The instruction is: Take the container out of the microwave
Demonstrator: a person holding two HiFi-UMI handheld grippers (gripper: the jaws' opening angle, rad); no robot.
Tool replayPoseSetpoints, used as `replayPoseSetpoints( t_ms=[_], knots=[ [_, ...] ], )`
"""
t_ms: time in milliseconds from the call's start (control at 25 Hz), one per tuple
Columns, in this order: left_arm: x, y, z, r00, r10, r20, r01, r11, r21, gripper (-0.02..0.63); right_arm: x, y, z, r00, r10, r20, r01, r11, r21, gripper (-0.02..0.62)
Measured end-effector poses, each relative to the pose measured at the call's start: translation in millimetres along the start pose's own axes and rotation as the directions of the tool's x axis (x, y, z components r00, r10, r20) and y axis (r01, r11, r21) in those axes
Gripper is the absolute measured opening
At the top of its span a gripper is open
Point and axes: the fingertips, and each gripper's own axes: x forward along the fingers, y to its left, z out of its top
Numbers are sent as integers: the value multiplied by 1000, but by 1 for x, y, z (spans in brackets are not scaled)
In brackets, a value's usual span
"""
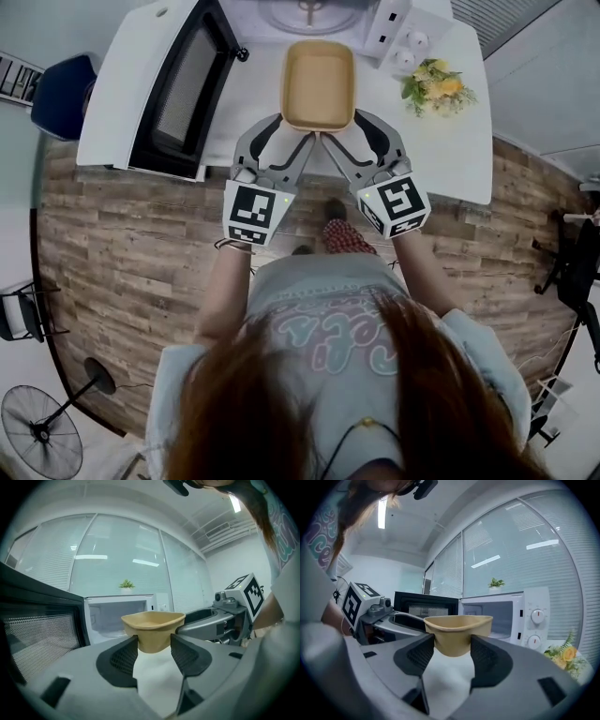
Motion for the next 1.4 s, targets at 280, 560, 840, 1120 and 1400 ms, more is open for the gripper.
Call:
replayPoseSetpoints(
  t_ms=[280, 560, 840, 1120, 1400],
  knots=[
    [-33, -16, 5, 999, -27, 24, 26, 1000, 16, 218, -24, 29, 8, 999, -30, 10, 31, 1000, -8, 244],
    [-72, -33, 5, 998, -49, 29, 48, 998, 32, 218, -50, 65, 10, 998, -54, 20, 54, 999, 0, 244],
    [-103, -48, -3, 996, -84, 30, 83, 996, 30, 217, -70, 95, 5, 996, -85, 19, 85, 996, 5, 244],
    [-119, -64, -6, 994, -105, 39, 104, 994, 30, 216, -88, 110, 3, 994, -107, 20, 107, 994, -5, 244],
    [-128, -73, 0, 993, -103, 50, 101, 994, 39, 213, -101, 115, 7, 995, -97, 28, 97, 995, -12, 245]
  ],
)
